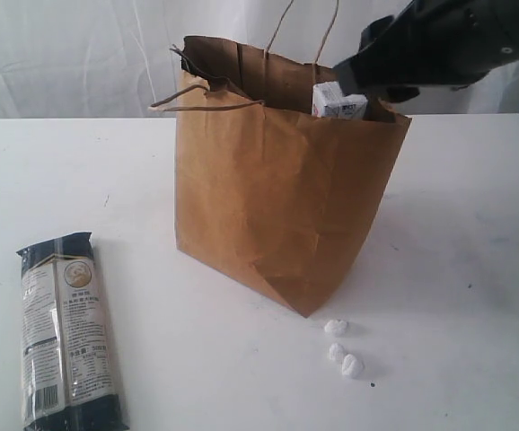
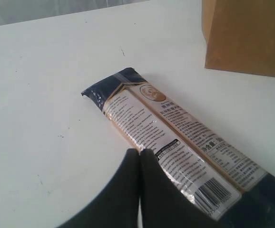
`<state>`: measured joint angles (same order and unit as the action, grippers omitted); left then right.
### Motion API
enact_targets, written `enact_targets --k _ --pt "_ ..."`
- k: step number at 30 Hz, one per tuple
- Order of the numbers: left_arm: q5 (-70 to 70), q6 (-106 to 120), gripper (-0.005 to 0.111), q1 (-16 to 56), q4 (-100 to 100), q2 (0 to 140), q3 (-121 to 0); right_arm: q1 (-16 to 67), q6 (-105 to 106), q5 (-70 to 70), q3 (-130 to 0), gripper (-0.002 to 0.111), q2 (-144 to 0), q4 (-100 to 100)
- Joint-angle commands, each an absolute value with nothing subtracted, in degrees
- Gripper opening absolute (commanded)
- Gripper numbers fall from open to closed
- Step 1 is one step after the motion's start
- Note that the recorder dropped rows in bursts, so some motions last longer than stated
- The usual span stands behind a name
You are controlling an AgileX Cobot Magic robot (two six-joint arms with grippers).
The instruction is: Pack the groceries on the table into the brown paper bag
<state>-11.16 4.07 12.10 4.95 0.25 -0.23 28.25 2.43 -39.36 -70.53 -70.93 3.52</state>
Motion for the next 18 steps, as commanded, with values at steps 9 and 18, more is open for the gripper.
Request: enact_targets --k 9,18 --pt "-11.15 4.25 0.000 12.02 5.30 0.00 0.00 27.94 -2.87 -53.20 -58.18 0.049 -46.92 6.07" --pt "-11.15 4.25 0.000 12.02 5.30 0.00 0.00 27.94 4.98 -59.04 -44.73 0.049 -44.84 -8.85"
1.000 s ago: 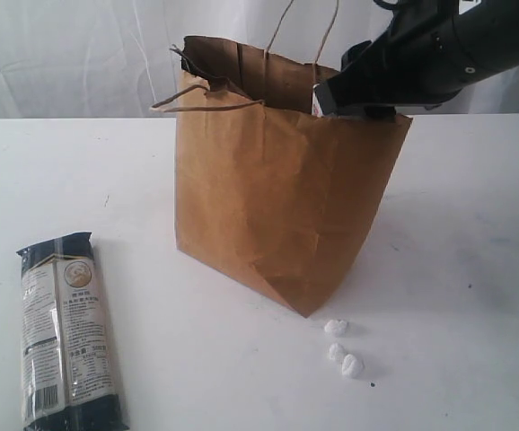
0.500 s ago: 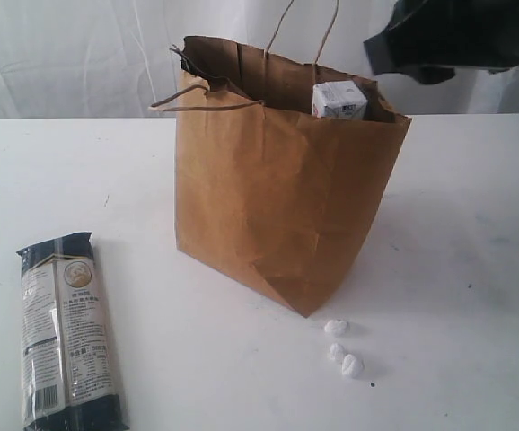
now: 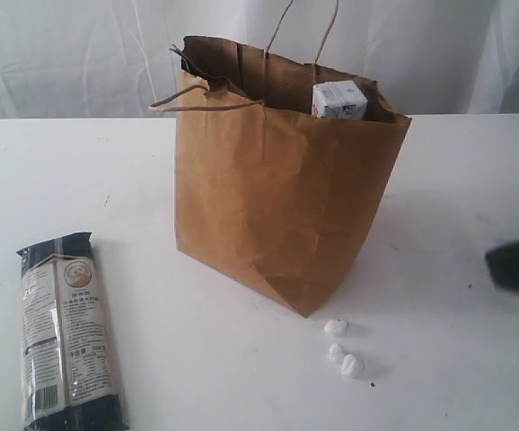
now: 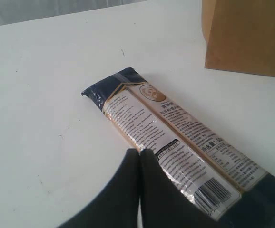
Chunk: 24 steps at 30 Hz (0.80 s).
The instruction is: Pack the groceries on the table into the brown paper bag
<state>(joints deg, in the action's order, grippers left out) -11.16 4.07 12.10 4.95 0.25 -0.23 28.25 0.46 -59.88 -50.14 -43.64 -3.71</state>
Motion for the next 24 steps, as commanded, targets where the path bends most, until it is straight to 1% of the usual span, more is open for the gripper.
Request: enact_targets --k 1,7,12,18,24 --pt "-11.15 4.25 0.000 12.02 5.30 0.00 0.00 27.94 5.48 -57.81 -43.42 0.049 -45.54 -8.99" --pt "-11.15 4.25 0.000 12.02 5.30 0.00 0.00 27.94 9.40 -46.35 -37.84 0.049 -55.54 -9.18" --pt "-11.15 4.25 0.000 12.02 5.30 0.00 0.00 27.94 11.30 -36.64 -37.01 0.049 -68.73 -10.17" --pt "-11.15 4.25 0.000 12.02 5.30 0.00 0.00 29.16 20.98 -31.57 -37.01 0.049 -81.47 -21.35" --pt "-11.15 4.25 0.000 12.02 5.30 0.00 0.00 30.40 22.10 -27.47 -37.96 0.049 -88.05 -22.83"
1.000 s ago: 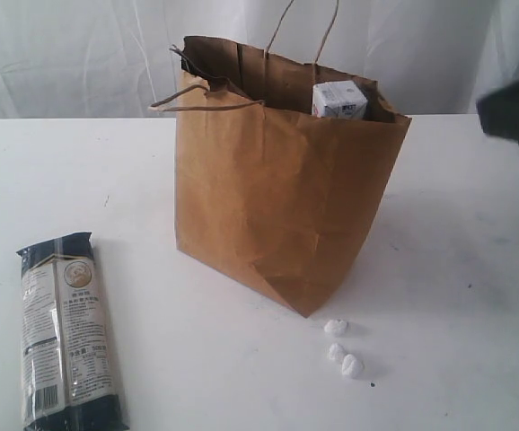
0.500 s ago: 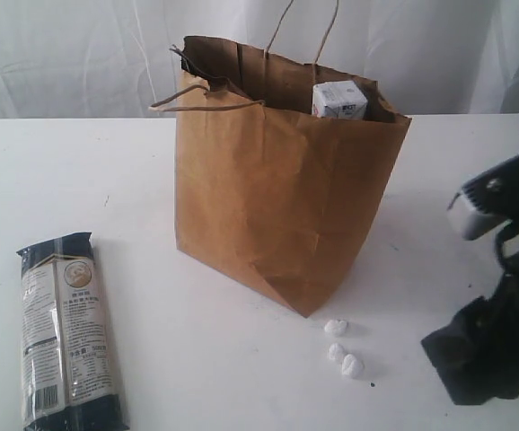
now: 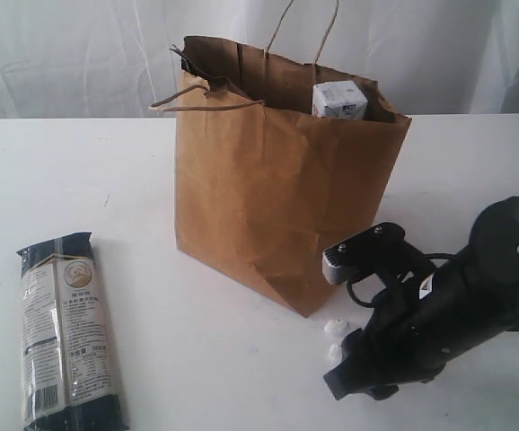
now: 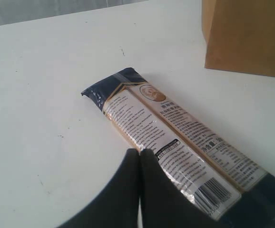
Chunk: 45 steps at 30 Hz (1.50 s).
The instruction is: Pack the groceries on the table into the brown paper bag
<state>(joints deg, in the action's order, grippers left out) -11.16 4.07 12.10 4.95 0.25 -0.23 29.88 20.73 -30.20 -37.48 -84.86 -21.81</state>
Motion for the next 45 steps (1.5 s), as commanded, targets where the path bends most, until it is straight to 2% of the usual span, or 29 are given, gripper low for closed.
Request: enact_targets --k 1,10,13,17,24,33,45 --pt "-11.15 4.25 0.000 12.02 5.30 0.00 0.00 30.40 22.10 -27.01 -38.23 0.049 -88.89 -22.83" --pt "-11.15 4.25 0.000 12.02 5.30 0.00 0.00 30.40 22.34 -22.16 -38.21 0.049 -94.73 -22.49" --pt "-11.15 4.25 0.000 12.02 5.30 0.00 0.00 30.40 22.86 -22.02 -38.21 0.045 -96.53 -22.49" --pt "-11.15 4.25 0.000 12.02 5.30 0.00 0.00 30.40 22.86 -21.17 -38.21 0.033 -97.34 -22.49" --pt "-11.15 4.25 0.000 12.02 5.30 0.00 0.00 30.40 22.30 -23.34 -37.96 0.001 -95.68 -22.63" --pt "-11.15 4.25 0.000 12.02 5.30 0.00 0.00 30.40 20.40 -25.61 -35.38 0.000 -84.38 -22.63" --pt "-11.15 4.25 0.000 12.02 5.30 0.00 0.00 30.40 19.35 -31.64 -36.26 0.000 -61.03 -22.63"
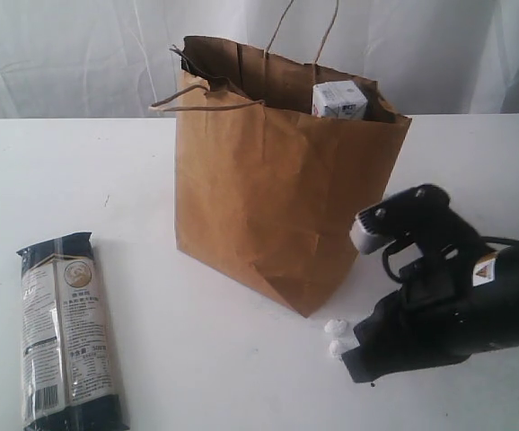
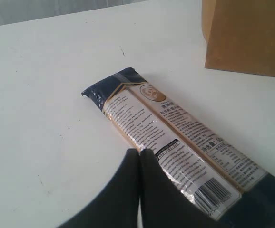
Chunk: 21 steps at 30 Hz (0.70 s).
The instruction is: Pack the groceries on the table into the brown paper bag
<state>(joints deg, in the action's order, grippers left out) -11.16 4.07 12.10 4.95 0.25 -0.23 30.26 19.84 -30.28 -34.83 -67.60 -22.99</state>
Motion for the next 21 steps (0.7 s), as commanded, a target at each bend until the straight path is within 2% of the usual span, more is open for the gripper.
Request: enact_targets --k 1,9,21 --pt "-11.15 4.25 0.000 12.02 5.30 0.00 0.00 30.40 19.35 -31.88 -37.15 0.000 -59.28 -22.63" --pt "-11.15 4.25 0.000 12.02 5.30 0.00 0.00 30.40 19.47 -30.92 -50.42 0.000 -56.29 -19.49" --pt "-11.15 4.25 0.000 12.02 5.30 0.00 0.00 30.40 20.35 -26.88 -71.89 0.000 -78.43 -12.36"
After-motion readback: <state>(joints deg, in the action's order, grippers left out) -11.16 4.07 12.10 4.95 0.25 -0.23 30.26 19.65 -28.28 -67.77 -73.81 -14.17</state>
